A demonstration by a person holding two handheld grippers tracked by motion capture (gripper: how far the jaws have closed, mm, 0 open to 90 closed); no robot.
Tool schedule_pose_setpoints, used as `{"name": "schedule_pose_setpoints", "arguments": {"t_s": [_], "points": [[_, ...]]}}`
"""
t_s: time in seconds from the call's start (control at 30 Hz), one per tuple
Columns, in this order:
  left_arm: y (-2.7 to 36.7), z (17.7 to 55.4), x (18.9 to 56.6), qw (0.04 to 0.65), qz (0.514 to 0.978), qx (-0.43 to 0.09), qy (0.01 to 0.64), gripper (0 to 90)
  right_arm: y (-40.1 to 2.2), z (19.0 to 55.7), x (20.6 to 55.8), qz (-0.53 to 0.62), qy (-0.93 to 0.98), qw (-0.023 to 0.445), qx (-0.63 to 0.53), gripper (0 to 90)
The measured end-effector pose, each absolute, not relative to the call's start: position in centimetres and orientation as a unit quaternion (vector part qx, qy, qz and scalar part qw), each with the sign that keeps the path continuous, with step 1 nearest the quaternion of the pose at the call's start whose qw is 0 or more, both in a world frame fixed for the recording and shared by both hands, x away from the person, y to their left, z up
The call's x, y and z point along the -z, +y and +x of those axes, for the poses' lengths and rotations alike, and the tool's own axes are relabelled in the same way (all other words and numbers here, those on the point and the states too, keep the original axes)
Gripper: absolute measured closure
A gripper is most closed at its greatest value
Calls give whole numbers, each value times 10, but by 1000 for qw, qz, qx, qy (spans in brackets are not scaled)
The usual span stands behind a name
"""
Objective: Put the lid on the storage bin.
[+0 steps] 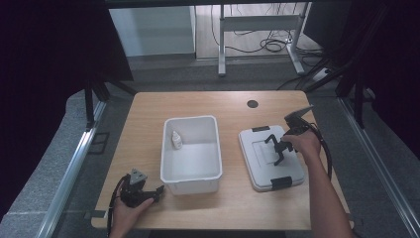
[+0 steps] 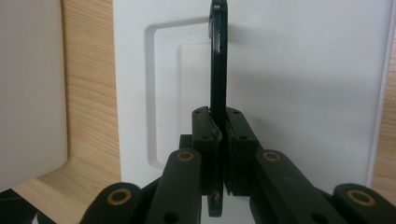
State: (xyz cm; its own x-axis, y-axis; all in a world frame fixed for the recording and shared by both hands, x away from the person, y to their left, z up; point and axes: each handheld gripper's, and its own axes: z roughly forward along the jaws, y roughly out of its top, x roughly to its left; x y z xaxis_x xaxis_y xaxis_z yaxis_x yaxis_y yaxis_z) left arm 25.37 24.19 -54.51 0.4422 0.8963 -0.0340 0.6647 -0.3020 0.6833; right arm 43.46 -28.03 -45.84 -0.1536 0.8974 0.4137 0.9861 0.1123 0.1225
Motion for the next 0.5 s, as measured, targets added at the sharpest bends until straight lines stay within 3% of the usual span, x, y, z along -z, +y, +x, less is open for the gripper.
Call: {"name": "schedule_pose_setpoints", "arguments": {"t_s": [0.5], "points": [[242,254,545,320,787,-181,496,121,-289,425,442,-650,-718,127,216,848]]}}
